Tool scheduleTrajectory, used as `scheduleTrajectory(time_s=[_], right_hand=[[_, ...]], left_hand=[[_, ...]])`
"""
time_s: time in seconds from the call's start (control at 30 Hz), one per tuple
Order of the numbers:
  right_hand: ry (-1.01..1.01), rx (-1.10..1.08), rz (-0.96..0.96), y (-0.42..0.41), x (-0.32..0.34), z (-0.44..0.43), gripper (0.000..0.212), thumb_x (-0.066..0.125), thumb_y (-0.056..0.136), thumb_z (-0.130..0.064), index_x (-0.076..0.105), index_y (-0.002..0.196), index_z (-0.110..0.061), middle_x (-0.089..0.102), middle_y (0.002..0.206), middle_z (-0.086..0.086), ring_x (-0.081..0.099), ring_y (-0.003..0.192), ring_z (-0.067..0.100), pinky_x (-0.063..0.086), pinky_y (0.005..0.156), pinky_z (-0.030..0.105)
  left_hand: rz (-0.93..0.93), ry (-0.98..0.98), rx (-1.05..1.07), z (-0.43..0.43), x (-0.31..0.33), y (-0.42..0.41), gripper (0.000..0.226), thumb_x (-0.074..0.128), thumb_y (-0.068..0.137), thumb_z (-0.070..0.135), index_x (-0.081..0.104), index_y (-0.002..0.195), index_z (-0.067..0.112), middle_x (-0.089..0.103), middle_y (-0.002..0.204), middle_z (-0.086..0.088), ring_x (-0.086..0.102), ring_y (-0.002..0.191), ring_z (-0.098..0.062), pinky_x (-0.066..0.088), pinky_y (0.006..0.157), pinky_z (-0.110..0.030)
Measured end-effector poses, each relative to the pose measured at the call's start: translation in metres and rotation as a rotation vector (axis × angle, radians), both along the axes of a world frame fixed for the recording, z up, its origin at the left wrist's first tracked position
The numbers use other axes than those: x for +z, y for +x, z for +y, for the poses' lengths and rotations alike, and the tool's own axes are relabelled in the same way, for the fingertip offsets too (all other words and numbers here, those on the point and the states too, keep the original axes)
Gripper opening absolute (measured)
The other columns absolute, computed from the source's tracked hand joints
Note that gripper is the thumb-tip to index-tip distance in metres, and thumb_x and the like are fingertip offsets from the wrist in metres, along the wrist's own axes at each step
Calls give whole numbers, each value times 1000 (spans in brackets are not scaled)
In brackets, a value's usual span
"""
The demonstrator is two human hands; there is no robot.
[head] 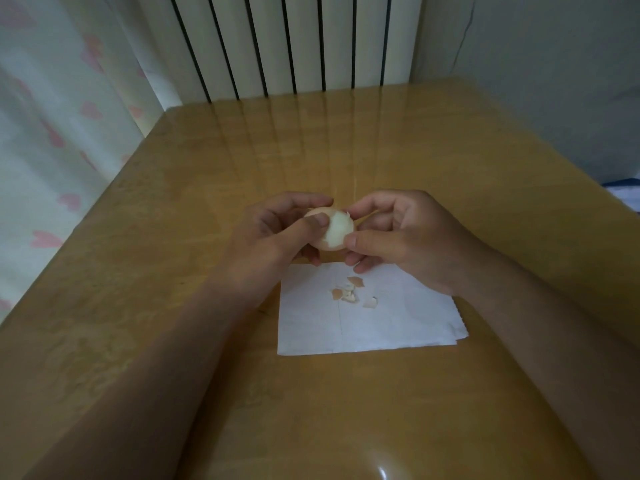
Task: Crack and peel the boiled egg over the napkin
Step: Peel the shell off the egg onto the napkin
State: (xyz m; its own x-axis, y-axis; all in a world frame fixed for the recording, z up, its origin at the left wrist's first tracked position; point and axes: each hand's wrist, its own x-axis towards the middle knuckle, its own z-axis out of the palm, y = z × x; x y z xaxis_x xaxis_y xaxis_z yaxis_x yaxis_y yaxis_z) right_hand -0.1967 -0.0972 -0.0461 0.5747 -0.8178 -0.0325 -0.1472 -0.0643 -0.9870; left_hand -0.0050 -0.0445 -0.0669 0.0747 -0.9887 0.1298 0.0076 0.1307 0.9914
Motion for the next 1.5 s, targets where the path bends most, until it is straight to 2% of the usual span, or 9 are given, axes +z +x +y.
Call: scheduleTrajectory(time_s=[0.13,0.47,0.63,0.87,1.0,1.2,1.27,1.33,1.5], right_hand=[[20,-21,-20,1,0,1,21,72,84,4,68,101,-7,72,88,30,72,73,27,61,69,35],[50,-33,-49,3,-1,0,22,68,85,9,69,97,-9,71,89,32,72,71,24,61,70,35],[65,-22,-57,2,-1,0,23,64,86,10,69,98,-8,72,83,25,71,70,23,61,71,35],[83,-26,-82,2,-1,-2,31,57,87,14,71,100,-10,73,76,19,72,74,25,60,71,35],[79,-15,-46,1,0,-3,29,57,90,10,71,106,-9,75,86,22,73,78,26,61,74,37],[-68,44,113,-4,-1,-2,22,65,89,-2,70,107,-12,77,86,13,75,79,24,62,72,39],[-108,31,93,-3,-2,-1,17,73,87,-14,71,103,-14,77,85,13,75,77,22,61,66,37],[-145,3,51,-2,-3,-1,23,77,83,-21,71,104,-14,77,84,12,76,76,21,61,63,35],[-199,-11,-24,-2,-6,-2,17,76,84,-12,73,100,-16,78,83,10,77,75,23,63,67,39]], left_hand=[[-1,-9,0,1,0,0,29,71,76,36,75,102,25,77,101,-8,71,91,-25,56,69,-37],[-1,-22,10,0,0,-1,25,72,78,29,74,102,23,77,100,-5,72,94,-27,58,71,-38],[7,-30,9,0,0,-1,31,72,76,33,74,104,21,76,104,-8,72,99,-31,59,77,-43],[35,-14,24,-1,1,0,21,70,83,25,74,103,21,77,102,-5,73,98,-29,59,72,-37],[35,-11,35,-1,1,0,22,70,83,24,74,104,19,77,103,-8,73,101,-32,59,72,-38],[60,-3,49,-1,4,1,20,62,85,19,75,100,18,76,95,-3,71,90,-22,57,63,-31],[48,1,37,-1,3,1,21,61,85,19,75,101,19,76,96,-3,71,88,-22,56,64,-32],[47,10,17,0,2,0,21,62,84,18,75,101,20,76,96,-4,71,89,-23,58,66,-32],[65,31,-6,-1,1,1,21,63,84,18,75,100,20,76,98,-5,72,94,-26,61,72,-38]])
